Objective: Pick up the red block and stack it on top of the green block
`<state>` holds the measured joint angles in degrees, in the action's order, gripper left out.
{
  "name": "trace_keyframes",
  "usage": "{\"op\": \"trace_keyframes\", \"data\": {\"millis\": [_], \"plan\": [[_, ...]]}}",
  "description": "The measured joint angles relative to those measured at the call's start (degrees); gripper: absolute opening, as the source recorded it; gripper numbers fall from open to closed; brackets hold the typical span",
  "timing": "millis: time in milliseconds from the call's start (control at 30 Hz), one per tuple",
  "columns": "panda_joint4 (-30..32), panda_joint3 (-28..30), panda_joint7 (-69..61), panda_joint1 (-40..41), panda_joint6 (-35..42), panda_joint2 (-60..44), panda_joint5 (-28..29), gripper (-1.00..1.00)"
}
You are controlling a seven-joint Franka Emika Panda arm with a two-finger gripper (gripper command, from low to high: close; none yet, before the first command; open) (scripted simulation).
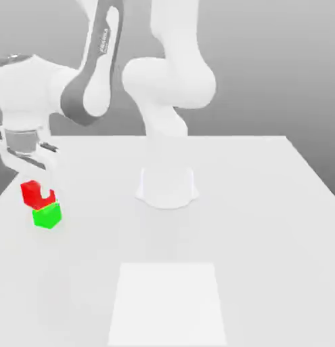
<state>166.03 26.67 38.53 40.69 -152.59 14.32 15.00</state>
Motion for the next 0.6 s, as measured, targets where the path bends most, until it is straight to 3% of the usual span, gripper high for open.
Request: {"op": "trace_keyframes", "data": {"millis": [133,600], "plan": [[0.7,2.3,-0.9,1.8,-1.1,-0.1,-0.6,-1.00],[0.6,5.1,-6.5,-2.8,-7.9,-7.0,-9.0,-1.00]]}}
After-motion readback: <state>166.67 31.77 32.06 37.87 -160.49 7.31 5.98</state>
